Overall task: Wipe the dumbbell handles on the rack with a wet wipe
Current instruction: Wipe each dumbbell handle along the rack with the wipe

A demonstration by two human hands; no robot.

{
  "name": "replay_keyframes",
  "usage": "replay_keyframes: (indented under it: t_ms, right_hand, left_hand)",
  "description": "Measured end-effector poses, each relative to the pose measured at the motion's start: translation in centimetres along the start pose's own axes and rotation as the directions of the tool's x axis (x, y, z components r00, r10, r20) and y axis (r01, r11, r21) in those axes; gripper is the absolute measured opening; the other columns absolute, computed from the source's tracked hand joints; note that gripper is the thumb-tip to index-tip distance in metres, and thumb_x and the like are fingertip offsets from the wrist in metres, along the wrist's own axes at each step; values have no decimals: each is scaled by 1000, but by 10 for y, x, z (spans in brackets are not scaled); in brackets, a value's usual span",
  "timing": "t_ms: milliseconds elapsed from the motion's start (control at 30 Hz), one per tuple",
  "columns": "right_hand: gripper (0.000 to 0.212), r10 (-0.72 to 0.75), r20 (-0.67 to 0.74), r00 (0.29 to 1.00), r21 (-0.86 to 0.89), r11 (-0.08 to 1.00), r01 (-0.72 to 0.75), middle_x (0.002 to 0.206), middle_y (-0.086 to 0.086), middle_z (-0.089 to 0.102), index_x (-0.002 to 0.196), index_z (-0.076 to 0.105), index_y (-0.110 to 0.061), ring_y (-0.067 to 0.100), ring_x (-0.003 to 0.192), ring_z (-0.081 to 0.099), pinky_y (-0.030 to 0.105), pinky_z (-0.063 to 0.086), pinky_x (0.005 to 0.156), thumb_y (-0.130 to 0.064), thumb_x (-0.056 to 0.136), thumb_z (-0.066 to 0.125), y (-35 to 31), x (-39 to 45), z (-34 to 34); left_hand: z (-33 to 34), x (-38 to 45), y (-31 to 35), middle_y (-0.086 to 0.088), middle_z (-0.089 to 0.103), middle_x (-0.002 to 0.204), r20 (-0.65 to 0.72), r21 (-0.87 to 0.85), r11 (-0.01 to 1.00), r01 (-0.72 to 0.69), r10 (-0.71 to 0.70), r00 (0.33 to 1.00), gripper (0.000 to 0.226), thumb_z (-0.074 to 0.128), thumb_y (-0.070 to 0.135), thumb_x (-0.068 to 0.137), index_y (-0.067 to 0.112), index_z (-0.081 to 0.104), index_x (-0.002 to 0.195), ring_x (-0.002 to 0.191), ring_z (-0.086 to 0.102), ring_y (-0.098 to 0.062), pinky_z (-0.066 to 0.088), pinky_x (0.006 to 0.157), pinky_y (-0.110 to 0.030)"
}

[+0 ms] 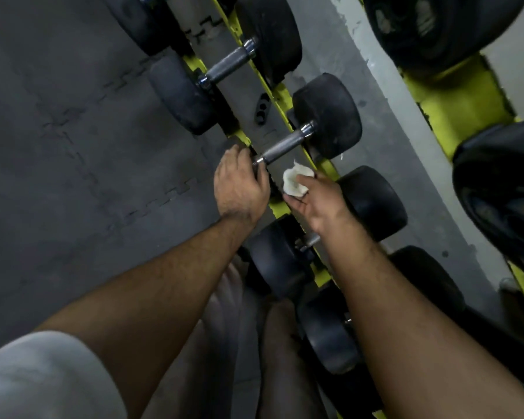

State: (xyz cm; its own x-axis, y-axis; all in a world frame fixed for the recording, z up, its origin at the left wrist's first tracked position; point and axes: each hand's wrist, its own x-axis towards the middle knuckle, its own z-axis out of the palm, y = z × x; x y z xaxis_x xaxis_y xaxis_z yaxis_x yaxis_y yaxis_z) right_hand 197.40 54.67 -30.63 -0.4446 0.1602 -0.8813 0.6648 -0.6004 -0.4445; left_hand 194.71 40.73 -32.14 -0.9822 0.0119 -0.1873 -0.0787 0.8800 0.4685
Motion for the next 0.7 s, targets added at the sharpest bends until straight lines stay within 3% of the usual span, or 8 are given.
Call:
replay_keyframes:
  t_ms: [133,233,300,400,467,567,700]
  right_hand:
    - [31,-116,-20,993,-193,975,110,110,8,71,100,74,-21,19,93,66,25,56,65,1,94,53,10,-17,-29]
    - [28,-221,1,975,-295,932,212,95,1,73,104,76,-13,11,84,66,21,53,66,2,92,55,23,-25,-52]
    - [23,-296,38,954,-382,878,288,85,-5,72,102,77,-10,6,76,65,24,52,66,1,91,60,32,-24,-64]
    - [26,-397,112,911,-526,754,393,86,-9,74,92,78,-22,10,80,68,33,58,69,-2,89,62,44,-15,-79]
    - [24,-480,174,860,-662,590,463,93,-6,75,95,79,-21,11,88,69,30,57,79,-5,88,61,50,-10,-87]
    - [29,-600,336,726,-808,214,550,103,2,76,106,77,-13,19,96,69,30,54,85,-11,88,55,59,-6,-98]
    - [41,-522,650,552,-727,-215,652,106,10,75,105,76,-7,31,104,69,40,54,92,-11,83,42,77,13,-116]
  left_hand:
    - [4,-43,11,-18,38,153,96,39,999,-1,-2,995,56,55,33,91,4,48,139,144,31,-32,27,119,-42]
    - [15,-71,18,-18,34,156,118,38,999,33,-38,992,58,56,32,92,4,45,142,146,28,-31,23,120,-40]
    - [23,-90,21,-17,39,152,158,43,997,59,-65,985,56,56,31,93,4,46,141,143,33,-31,27,118,-41]
    - [41,-112,13,-13,57,128,270,107,989,98,-124,955,40,49,37,96,8,57,123,122,51,-31,37,99,-41]
    - [54,-122,4,-12,62,108,276,85,994,63,-85,957,39,41,42,96,9,59,107,104,58,-32,41,88,-41]
    - [71,-129,-7,-7,62,94,138,64,998,22,-30,990,40,38,44,94,11,59,99,88,59,-28,45,79,-39]
    - [79,-132,-13,-5,63,92,44,56,998,19,-22,999,36,43,43,95,12,61,100,86,60,-26,46,78,-37]
